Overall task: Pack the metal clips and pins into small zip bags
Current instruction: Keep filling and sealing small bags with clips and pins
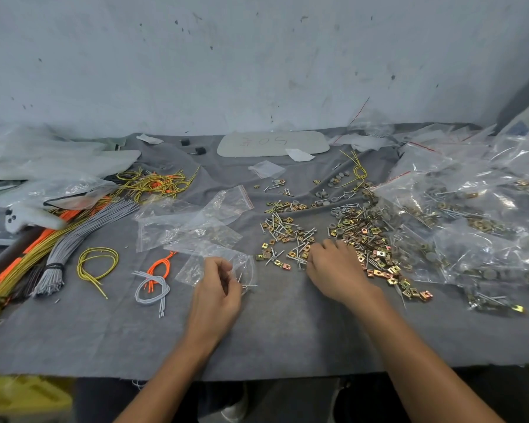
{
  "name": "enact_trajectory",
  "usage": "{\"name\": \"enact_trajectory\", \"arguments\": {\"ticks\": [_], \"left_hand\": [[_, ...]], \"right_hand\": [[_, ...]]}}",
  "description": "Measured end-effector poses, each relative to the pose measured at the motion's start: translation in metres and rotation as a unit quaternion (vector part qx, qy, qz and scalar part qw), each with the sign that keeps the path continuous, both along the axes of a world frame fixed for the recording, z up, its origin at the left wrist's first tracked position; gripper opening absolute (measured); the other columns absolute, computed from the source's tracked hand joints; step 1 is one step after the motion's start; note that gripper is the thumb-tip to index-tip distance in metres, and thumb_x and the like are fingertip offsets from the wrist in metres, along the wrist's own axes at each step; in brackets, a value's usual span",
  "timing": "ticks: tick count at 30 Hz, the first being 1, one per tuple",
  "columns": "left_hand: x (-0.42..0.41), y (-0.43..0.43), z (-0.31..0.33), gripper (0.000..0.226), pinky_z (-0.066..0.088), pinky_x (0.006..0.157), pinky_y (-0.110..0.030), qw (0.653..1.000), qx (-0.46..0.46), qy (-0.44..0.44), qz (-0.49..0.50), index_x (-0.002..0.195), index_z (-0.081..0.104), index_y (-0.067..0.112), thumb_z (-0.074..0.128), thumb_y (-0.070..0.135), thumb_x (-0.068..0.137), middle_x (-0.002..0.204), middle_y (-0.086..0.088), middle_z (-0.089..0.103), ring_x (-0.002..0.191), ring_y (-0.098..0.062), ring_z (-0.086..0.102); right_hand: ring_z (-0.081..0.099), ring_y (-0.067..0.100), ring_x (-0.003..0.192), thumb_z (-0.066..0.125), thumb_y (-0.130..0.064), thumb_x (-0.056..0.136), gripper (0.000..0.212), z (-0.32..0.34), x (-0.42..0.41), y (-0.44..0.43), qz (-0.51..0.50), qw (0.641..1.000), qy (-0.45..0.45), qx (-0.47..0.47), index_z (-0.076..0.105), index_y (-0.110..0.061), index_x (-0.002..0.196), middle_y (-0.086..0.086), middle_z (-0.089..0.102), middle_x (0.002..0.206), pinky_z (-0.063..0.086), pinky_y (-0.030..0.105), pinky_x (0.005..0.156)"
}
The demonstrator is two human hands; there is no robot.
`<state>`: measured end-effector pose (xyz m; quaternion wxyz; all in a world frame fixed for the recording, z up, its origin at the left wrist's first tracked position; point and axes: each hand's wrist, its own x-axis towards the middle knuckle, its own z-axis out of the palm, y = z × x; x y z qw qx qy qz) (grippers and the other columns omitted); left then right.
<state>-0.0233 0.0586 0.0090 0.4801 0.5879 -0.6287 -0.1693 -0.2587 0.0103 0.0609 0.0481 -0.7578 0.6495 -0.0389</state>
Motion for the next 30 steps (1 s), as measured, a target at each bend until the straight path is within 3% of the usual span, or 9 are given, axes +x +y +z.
{"name": "enact_trajectory", "arguments": {"ticks": [3, 6, 15, 20, 24, 30], "left_hand": [[0.000, 0.000, 0.000, 0.018, 0.041, 0.059, -0.023, 1.000, -0.008, -0.002, -0.005, 0.097, 0.043, 0.034, 0.053, 0.022, 0.088, 0.081, 0.016, 0.059, 0.067, -0.012, 0.056], [-0.001, 0.000, 0.001, 0.018, 0.042, 0.060, -0.023, 1.000, -0.013, -0.002, -0.009, 0.096, 0.042, 0.036, 0.052, 0.024, 0.086, 0.082, 0.017, 0.058, 0.068, -0.013, 0.056], [-0.002, 0.001, 0.003, 0.016, 0.048, 0.064, -0.040, 1.000, -0.011, -0.002, -0.001, 0.096, 0.042, 0.033, 0.051, 0.025, 0.086, 0.083, 0.016, 0.058, 0.068, -0.014, 0.057], [-0.002, 0.002, 0.004, 0.015, 0.049, 0.066, -0.045, 1.000, -0.009, 0.004, 0.003, 0.097, 0.043, 0.030, 0.052, 0.025, 0.086, 0.077, 0.008, 0.058, 0.067, -0.014, 0.057], [-0.002, 0.002, 0.004, 0.015, 0.049, 0.065, -0.044, 1.000, -0.010, 0.001, 0.003, 0.097, 0.043, 0.030, 0.052, 0.024, 0.086, 0.077, 0.009, 0.059, 0.067, -0.013, 0.057], [-0.002, 0.002, 0.003, 0.016, 0.047, 0.063, -0.038, 1.000, -0.012, 0.004, 0.005, 0.096, 0.043, 0.032, 0.053, 0.026, 0.086, 0.075, 0.006, 0.059, 0.067, -0.013, 0.057]], "right_hand": [[0.052, 0.029, 0.102, 0.040, -0.027, 0.101, 0.018, -0.002, 0.003, 0.003, -0.019, 0.996, -0.068, -0.053, 0.052, -0.015, 0.106, 0.006, 0.061, 0.110, 0.040, 0.040, 0.086], [0.052, 0.026, 0.083, 0.044, -0.020, 0.100, 0.009, -0.002, 0.008, 0.005, -0.022, 0.984, -0.162, -0.071, 0.047, -0.017, 0.091, 0.002, 0.058, 0.087, 0.032, 0.036, 0.070], [0.062, 0.015, 0.085, 0.059, -0.022, 0.096, 0.010, 0.006, 0.036, 0.023, 0.050, 0.949, -0.300, -0.082, 0.068, -0.021, 0.092, -0.008, 0.068, 0.088, 0.050, 0.037, 0.080], [0.063, 0.001, 0.079, 0.067, -0.028, 0.092, 0.006, 0.005, 0.056, 0.024, 0.009, 0.909, -0.414, -0.048, 0.073, -0.026, 0.091, -0.018, 0.070, 0.077, 0.048, 0.023, 0.077], [0.063, -0.003, 0.076, 0.066, -0.027, 0.091, 0.009, -0.005, 0.065, 0.022, -0.001, 0.891, -0.453, -0.007, 0.074, -0.023, 0.090, -0.015, 0.072, 0.078, 0.046, 0.017, 0.070], [0.066, 0.007, 0.082, 0.068, -0.018, 0.091, 0.007, -0.014, 0.082, 0.024, 0.017, 0.851, -0.520, 0.072, 0.075, -0.019, 0.092, -0.004, 0.075, 0.087, 0.052, 0.031, 0.081]]}}
